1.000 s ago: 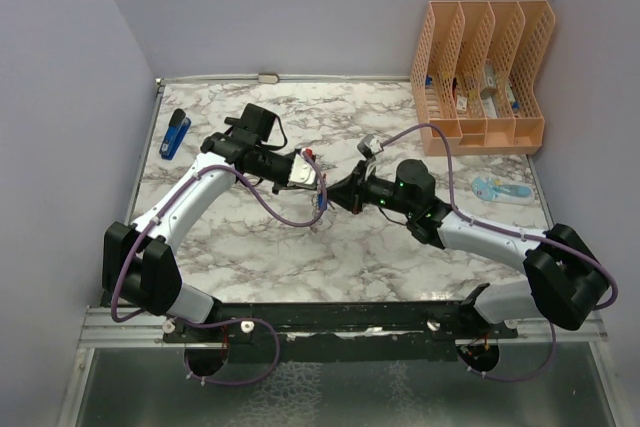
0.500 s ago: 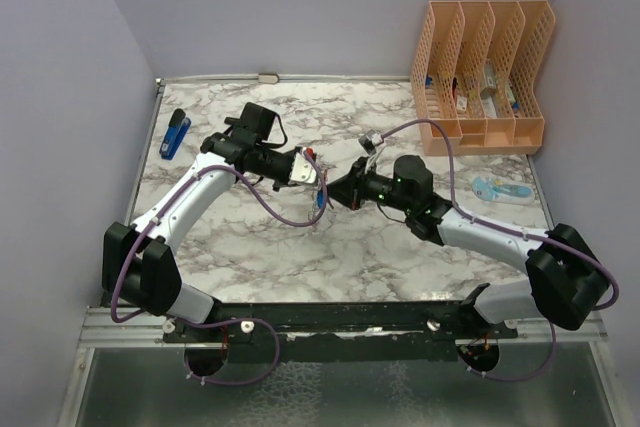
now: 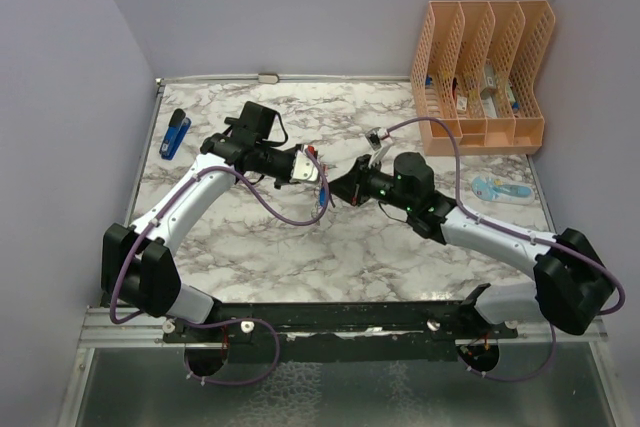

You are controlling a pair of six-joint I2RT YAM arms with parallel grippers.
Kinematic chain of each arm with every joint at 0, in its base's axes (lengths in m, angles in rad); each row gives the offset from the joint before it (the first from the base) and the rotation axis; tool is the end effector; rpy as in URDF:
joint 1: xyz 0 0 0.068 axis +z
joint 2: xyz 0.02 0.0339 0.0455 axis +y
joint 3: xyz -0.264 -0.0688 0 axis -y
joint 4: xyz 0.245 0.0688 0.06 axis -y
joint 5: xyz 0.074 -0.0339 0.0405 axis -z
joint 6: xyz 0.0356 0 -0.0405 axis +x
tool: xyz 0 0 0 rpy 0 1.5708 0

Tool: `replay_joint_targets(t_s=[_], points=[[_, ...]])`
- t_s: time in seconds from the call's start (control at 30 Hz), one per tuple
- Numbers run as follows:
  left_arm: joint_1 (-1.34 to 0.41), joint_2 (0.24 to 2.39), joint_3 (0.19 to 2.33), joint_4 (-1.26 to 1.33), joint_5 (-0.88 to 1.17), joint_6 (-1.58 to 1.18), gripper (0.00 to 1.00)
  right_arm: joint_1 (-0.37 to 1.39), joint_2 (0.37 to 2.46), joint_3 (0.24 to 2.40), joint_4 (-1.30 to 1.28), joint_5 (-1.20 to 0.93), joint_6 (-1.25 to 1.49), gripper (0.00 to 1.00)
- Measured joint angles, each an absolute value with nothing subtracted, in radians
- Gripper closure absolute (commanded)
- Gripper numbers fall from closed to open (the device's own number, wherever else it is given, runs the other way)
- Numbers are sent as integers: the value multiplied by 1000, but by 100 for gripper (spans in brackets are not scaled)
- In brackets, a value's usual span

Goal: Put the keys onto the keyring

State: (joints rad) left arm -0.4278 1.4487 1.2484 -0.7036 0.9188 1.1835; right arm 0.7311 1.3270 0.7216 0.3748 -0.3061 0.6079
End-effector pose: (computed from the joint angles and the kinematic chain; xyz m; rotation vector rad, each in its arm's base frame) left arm 0.2603 -0.1498 0.3105 1.7772 1.2040 -0.7025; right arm 0.2139 0.2063 0.2549 -0.3585 1.9347 1.1967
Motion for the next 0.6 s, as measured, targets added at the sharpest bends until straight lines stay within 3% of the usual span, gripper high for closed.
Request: replay_joint_targets(t_s=[0.6], points=[[-430, 1446, 1248, -686, 918, 1149, 100, 731, 1316, 752, 291, -267, 742, 99]])
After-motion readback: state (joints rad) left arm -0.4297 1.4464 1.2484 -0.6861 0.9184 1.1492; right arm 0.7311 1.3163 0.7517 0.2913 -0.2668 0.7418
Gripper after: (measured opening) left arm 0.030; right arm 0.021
